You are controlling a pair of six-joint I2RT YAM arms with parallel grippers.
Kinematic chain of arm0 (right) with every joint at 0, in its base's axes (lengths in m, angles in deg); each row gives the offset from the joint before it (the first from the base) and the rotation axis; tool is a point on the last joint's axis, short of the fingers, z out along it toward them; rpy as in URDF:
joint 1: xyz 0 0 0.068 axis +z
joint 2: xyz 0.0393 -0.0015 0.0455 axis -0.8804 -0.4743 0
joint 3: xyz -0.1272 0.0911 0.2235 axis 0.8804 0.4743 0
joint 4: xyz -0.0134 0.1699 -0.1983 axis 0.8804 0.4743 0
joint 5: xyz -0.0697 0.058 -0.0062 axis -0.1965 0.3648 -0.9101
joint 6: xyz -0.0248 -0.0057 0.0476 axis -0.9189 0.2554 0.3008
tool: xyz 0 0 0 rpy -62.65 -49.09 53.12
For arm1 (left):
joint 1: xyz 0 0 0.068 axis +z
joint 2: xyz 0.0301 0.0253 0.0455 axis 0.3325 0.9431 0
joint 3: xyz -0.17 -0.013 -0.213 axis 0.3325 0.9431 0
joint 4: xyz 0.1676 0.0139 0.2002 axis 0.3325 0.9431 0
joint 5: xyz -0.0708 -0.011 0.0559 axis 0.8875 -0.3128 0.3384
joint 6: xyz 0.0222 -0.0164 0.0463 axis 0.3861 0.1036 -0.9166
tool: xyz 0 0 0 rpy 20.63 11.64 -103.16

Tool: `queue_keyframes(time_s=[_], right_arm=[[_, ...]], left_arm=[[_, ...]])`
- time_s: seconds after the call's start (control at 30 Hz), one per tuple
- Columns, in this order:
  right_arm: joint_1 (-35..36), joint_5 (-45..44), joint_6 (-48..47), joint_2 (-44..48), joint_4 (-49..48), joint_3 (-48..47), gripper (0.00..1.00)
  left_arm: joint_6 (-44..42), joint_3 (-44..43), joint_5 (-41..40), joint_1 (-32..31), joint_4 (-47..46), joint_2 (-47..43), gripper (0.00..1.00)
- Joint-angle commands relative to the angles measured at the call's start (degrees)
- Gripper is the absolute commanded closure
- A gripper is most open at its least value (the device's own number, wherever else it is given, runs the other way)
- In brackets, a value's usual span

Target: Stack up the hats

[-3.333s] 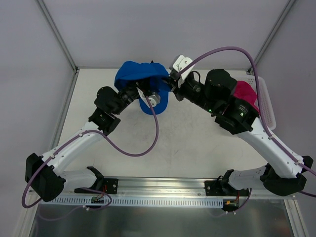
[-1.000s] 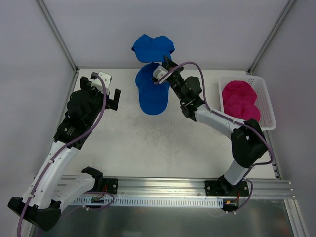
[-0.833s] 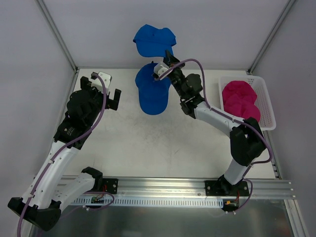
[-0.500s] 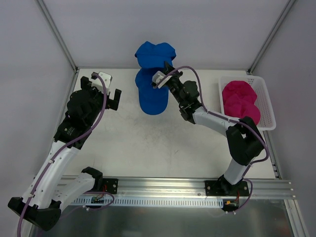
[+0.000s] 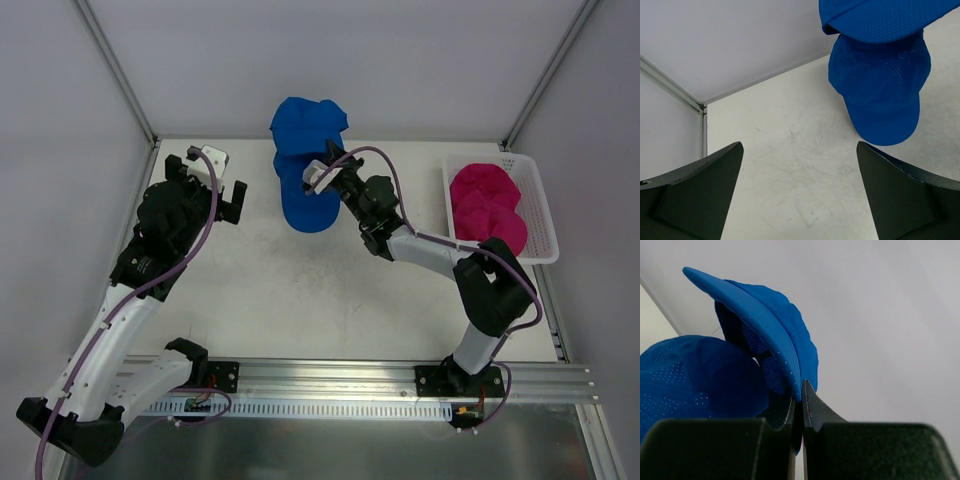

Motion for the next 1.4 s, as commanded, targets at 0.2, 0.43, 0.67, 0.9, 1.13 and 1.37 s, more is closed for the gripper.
queue_keyframes(time_s=[0.2,0.43,0.67,0.9,1.13,1.37], right_arm=[[-0.17,-2.59,-0.41,-2.24,-3.88,-9.87,1.0],[-0.08,-3.65,0.99,-4.09,-3.97,-9.7,1.0],[-0.08,-4.7,2.84,-6.55,-3.97,-11.98,1.0],[0.09,-4.7,3.28,-4.9,-3.97,-10.67,1.0],[1.06,-5.32,2.23,1.69,-4.58,-3.03,1.0],[2.46,-4.44,0.12,4.78,-9.06,5.41,1.0]], left_arm=[[1.07,-2.7,0.34,0.49,-0.59,0.67,0.01],[0.37,-2.09,-0.11,0.57,-0.59,0.05,0.01],[0.63,-2.17,-0.11,0.58,-0.59,0.49,0.01],[0.19,-1.65,-0.72,0.58,-0.5,-0.29,0.01],[0.45,-1.47,0.25,0.58,-0.59,0.32,0.01],[0.98,-2.17,0.6,0.66,-0.67,1.46,0.01]])
